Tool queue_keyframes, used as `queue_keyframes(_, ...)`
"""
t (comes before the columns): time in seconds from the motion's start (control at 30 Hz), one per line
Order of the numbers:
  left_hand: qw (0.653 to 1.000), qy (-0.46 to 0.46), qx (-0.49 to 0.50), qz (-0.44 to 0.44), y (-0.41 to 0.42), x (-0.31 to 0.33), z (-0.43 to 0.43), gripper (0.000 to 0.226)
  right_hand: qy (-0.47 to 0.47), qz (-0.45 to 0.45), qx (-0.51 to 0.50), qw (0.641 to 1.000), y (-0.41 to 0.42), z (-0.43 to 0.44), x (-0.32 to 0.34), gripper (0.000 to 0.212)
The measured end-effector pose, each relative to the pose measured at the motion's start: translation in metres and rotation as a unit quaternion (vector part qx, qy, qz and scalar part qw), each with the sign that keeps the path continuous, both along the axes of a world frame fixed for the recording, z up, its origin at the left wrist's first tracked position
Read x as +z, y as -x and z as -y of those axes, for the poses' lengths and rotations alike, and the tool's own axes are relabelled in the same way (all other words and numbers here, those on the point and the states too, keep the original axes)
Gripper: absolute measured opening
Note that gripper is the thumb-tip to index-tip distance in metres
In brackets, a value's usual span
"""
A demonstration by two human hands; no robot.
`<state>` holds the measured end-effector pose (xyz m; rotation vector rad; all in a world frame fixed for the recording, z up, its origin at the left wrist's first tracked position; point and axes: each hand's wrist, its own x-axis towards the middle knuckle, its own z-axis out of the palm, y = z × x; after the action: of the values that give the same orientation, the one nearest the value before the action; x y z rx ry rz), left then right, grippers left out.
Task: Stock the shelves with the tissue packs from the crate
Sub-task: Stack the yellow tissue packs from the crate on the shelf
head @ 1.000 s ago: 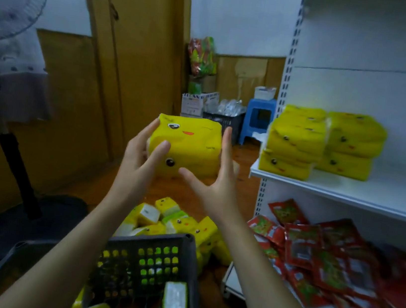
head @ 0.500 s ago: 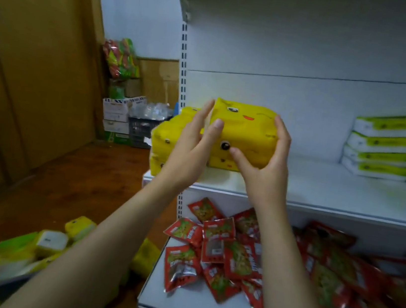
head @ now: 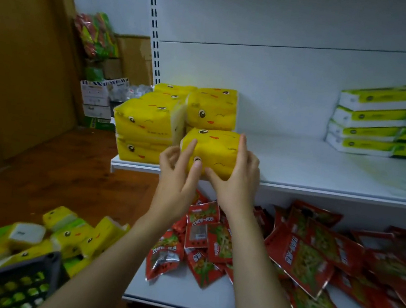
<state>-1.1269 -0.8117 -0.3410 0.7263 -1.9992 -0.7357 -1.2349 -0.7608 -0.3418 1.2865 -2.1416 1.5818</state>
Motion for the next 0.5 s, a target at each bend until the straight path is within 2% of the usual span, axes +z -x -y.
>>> queue_keyframes(0.1, 0.997, 0.055, 0.035, 0.049, -0.005, -0.012, 0.003, 0.058, -0.026, -0.01, -0.026, 0.999, -0.003, 0.007, -0.001, 0.094)
queue_keyframes(0.27, 0.988, 0.029, 0.069, 0.132, -0.001, -0.003, 0.009, 0.07, -0.018, -0.014, -0.061, 0.998, -0.007, 0.016, -0.009, 0.091)
queue_keyframes(0.5, 0.99, 0.045, 0.074, 0.116, -0.002, -0.008, 0.011, 0.069, -0.002, -0.003, -0.069, 0.998, -0.008, 0.019, -0.008, 0.09)
